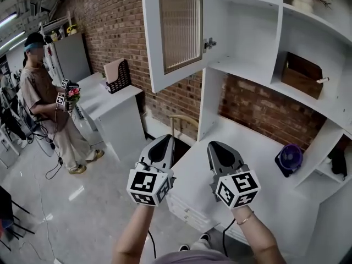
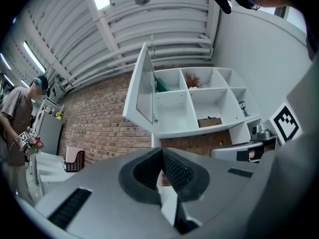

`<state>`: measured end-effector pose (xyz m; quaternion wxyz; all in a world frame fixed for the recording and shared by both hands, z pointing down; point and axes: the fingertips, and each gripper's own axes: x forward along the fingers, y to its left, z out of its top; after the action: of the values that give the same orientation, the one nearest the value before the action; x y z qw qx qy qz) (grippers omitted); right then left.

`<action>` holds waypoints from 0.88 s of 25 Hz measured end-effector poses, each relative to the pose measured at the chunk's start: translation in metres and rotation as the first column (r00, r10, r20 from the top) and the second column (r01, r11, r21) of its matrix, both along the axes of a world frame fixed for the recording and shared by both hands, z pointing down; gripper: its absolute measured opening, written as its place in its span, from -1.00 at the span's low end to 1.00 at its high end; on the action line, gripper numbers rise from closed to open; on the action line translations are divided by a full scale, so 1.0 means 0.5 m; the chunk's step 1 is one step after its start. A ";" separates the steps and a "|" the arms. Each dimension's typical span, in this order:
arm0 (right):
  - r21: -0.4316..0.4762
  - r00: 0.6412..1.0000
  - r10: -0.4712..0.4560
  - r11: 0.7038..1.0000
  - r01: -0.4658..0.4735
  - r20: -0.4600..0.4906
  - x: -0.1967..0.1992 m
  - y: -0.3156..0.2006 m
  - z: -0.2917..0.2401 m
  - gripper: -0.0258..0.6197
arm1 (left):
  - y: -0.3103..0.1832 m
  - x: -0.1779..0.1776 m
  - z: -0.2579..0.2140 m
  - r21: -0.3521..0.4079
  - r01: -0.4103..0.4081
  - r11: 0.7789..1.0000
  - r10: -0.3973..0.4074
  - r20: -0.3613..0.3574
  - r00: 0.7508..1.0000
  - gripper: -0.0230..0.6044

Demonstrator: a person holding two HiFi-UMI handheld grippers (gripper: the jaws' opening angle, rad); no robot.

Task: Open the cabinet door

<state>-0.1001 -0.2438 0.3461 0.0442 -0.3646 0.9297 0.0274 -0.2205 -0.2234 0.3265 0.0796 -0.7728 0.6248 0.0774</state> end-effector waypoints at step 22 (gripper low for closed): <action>-0.211 0.981 0.187 0.958 -0.194 -0.055 0.157 0.070 0.194 -0.92 | 0.037 0.055 0.223 -0.224 -0.105 0.969 0.098 -0.043 0.994 -0.92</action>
<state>-0.0218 -0.2086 0.4432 -0.0146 -0.4545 0.8884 -0.0628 -0.1928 -0.2049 0.4382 -0.0228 -0.8066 0.5903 0.0218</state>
